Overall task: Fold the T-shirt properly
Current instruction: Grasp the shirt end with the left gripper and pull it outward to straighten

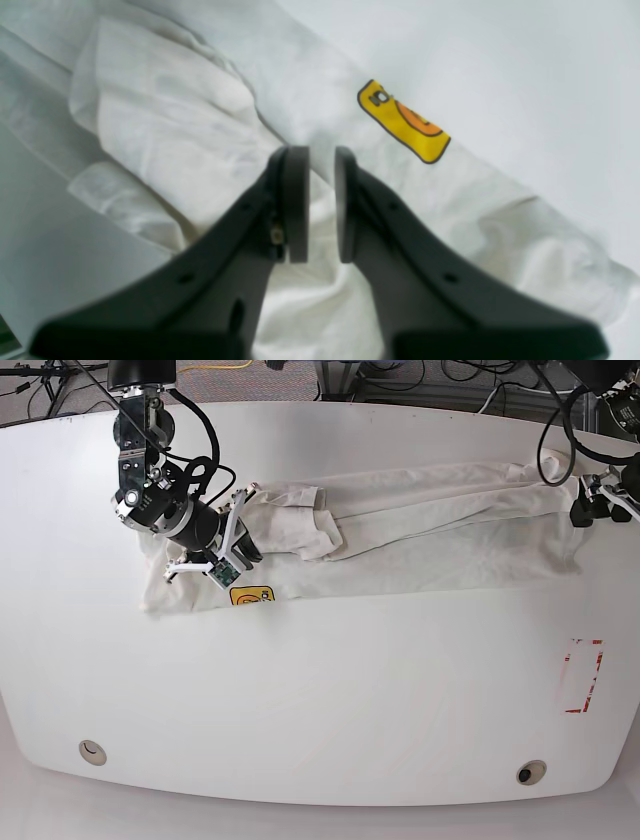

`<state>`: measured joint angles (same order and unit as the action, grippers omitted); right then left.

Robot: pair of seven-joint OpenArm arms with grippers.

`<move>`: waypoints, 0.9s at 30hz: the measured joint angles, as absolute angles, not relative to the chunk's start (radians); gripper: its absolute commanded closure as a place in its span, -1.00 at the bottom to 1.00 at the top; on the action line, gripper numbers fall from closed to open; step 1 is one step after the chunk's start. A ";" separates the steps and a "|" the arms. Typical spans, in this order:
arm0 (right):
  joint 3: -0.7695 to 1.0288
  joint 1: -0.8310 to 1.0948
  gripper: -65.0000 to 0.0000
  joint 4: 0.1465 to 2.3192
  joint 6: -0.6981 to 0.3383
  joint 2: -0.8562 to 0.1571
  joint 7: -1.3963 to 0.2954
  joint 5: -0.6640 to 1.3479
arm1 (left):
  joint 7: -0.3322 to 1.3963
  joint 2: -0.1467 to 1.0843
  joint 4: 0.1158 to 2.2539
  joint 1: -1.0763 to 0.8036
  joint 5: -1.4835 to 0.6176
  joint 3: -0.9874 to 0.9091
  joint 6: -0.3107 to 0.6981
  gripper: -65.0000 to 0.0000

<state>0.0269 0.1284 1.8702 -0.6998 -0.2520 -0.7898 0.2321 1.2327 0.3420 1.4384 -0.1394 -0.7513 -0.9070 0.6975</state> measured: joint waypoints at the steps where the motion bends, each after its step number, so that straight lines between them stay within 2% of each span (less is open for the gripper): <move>1: 0.027 0.129 0.73 1.870 -0.700 -0.252 -0.790 0.232 | 1.233 0.345 1.406 -0.139 -0.748 -0.905 0.690 -0.76; 7: 0.027 0.131 0.73 1.869 -0.700 -0.252 -0.790 0.232 | 1.235 0.336 1.346 -0.141 -0.750 -0.883 0.693 -0.76; 11: 0.028 0.131 0.73 1.869 -0.700 -0.253 -0.790 0.232 | 1.226 0.342 1.347 -0.138 -0.759 -0.792 0.694 -0.76; 20: 0.028 0.131 0.73 1.869 -0.700 -0.253 -0.790 0.235 | 1.179 0.276 1.357 -0.131 -0.791 -0.750 0.705 -0.71; 22: 0.028 0.131 0.73 1.869 -0.700 -0.255 -0.791 0.235 | 1.177 0.276 1.361 -0.131 -0.791 -0.731 0.704 -0.53; 24: 0.028 0.131 0.73 1.869 -0.700 -0.254 -0.790 0.236 | 1.177 0.277 1.363 -0.130 -0.791 -0.709 0.704 -0.21; 27: 0.028 0.131 0.73 1.869 -0.700 -0.252 -0.790 0.236 | 1.182 0.272 1.362 -0.127 -0.785 -0.690 0.703 0.47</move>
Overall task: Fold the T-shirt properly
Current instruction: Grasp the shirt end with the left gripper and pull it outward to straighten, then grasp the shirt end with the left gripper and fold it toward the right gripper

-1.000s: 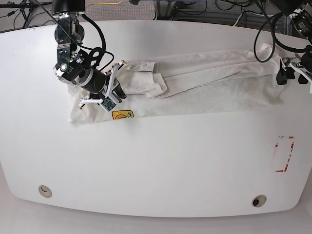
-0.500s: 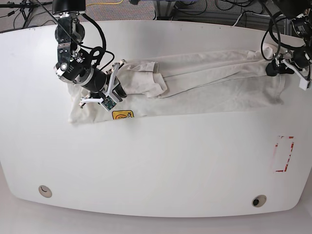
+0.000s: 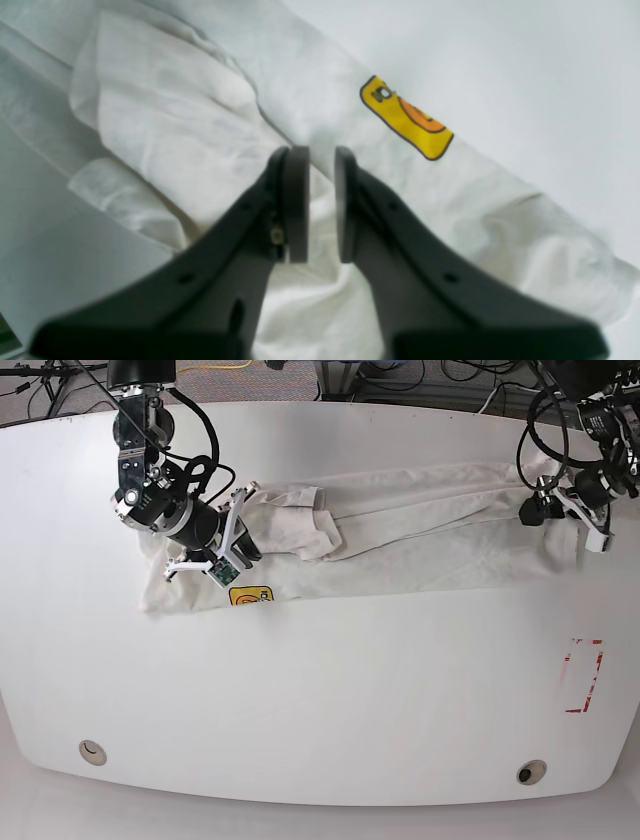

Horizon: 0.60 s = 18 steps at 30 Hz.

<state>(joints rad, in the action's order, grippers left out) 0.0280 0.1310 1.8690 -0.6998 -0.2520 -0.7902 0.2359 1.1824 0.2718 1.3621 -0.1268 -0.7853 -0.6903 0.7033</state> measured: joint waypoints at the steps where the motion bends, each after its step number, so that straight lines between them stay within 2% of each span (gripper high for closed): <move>1: 0.028 0.131 0.73 1.869 -0.700 -0.252 -0.790 0.236 | 1.185 0.269 1.362 -0.127 -0.786 -0.688 0.703 0.63; 2: 0.030 0.131 0.73 1.869 -0.700 -0.252 -0.790 0.236 | 1.193 0.268 1.362 -0.128 -0.781 -0.686 0.698 0.83; 4: 0.033 0.131 0.73 1.869 -0.700 -0.252 -0.790 0.235 | 1.196 0.263 1.358 -0.133 -0.784 -0.684 0.698 1.00; 10: 0.035 0.131 0.73 1.869 -0.700 -0.252 -0.790 0.236 | 1.213 0.257 1.421 -0.139 -0.710 -0.681 0.696 0.99; 13: 0.035 0.131 0.73 1.869 -0.700 -0.252 -0.790 0.236 | 1.240 0.249 1.554 -0.156 -0.629 -0.678 0.693 0.98; 18: 0.035 0.131 0.73 1.869 -0.700 -0.252 -0.790 0.236 | 1.232 0.215 1.813 -0.197 -0.616 -0.655 0.690 0.97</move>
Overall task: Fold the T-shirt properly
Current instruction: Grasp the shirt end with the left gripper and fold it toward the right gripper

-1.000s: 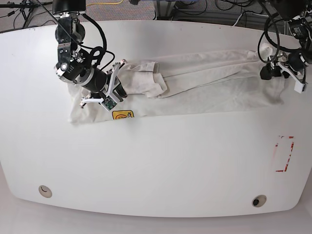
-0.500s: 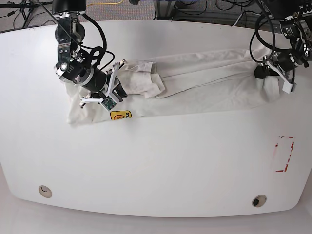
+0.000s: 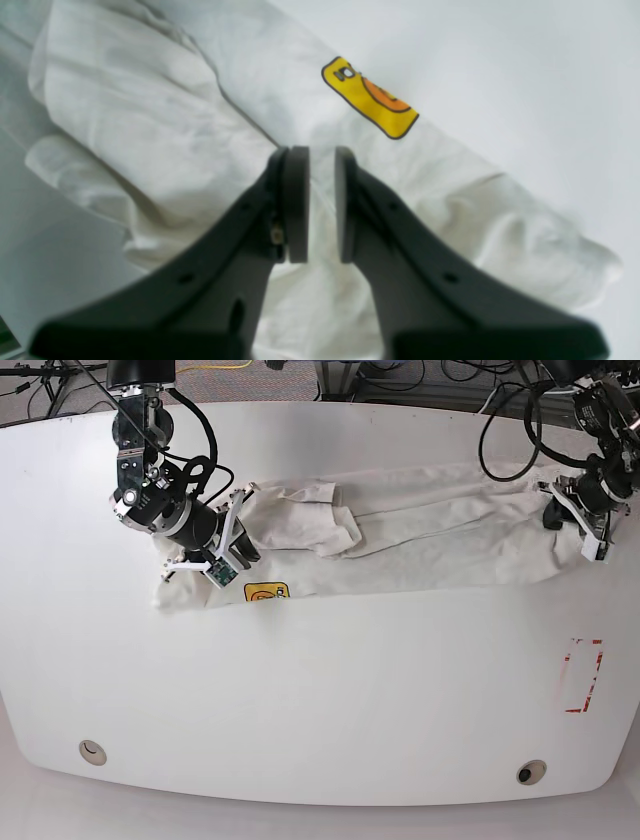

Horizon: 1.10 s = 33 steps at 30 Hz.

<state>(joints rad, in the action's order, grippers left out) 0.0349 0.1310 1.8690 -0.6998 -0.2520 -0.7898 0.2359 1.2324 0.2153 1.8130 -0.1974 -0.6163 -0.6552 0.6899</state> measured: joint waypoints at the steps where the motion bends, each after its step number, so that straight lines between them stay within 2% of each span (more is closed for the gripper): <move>1: 0.035 0.131 0.73 1.869 -0.700 -0.252 -0.790 0.235 | 1.234 0.212 1.853 -0.201 -0.627 -0.642 0.701 0.97; 5: 0.033 0.131 0.73 1.869 -0.700 -0.252 -0.790 0.240 | 1.234 0.209 1.993 -0.224 -0.664 -0.530 0.697 0.97; 15: 0.033 0.129 0.73 1.869 -0.700 -0.228 -0.789 0.232 | 1.243 0.239 1.993 -0.178 -0.698 -0.303 0.697 0.97; 26: 0.032 0.131 0.73 1.856 -0.700 -0.228 -0.789 0.232 | 1.243 0.089 1.942 -0.070 -0.689 -0.204 0.697 0.97; 33: 0.032 0.131 0.73 1.856 -0.700 -0.226 -0.789 0.232 | 1.234 0.039 1.886 -0.027 -0.698 -0.151 0.697 0.91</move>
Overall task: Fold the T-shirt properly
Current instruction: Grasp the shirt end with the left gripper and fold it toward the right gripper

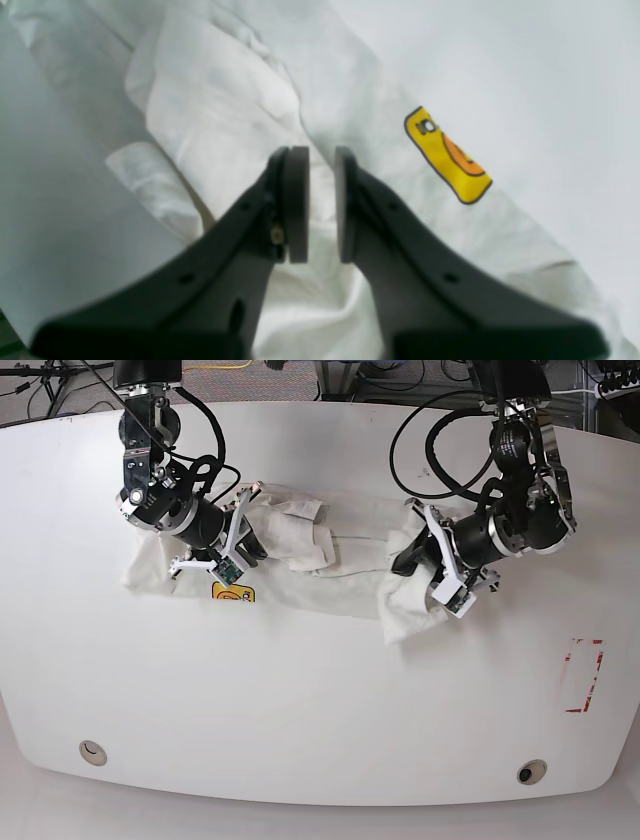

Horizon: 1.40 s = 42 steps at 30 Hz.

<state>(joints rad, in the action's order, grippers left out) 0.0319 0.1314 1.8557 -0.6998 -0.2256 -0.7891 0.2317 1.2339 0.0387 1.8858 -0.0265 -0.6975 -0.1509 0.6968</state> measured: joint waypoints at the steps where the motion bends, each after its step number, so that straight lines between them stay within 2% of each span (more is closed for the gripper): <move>1: 0.032 0.131 0.73 1.856 -0.700 -0.227 -0.790 0.232 | 1.234 0.027 1.869 -0.027 -0.702 -0.147 0.697 0.89; 3: 0.032 0.131 0.73 1.856 -0.700 -0.227 -0.789 0.233 | 1.235 0.011 1.845 -0.028 -0.703 -0.147 0.697 0.75; 6: 0.031 0.131 0.73 1.856 -0.700 -0.226 -0.789 0.236 | 1.247 -0.002 1.803 -0.015 -0.695 -0.149 0.697 0.64; 24: 0.031 0.131 0.73 1.856 -0.700 -0.225 -0.789 0.235 | 1.236 -0.101 1.652 0.077 -0.690 -0.149 0.696 0.63; 33: 0.027 0.130 0.73 1.856 -0.700 -0.200 -0.789 0.233 | 1.242 -0.125 1.526 0.131 -0.689 -0.024 0.693 0.62; 36: 0.027 0.125 0.73 1.856 -0.700 -0.200 -0.790 0.231 | 1.238 -0.133 1.526 0.142 -0.698 0.007 0.694 0.41; 42: 0.033 0.118 0.73 1.858 -0.700 -0.202 -0.790 0.231 | 1.235 -0.136 1.529 0.144 -0.704 0.048 0.696 -0.32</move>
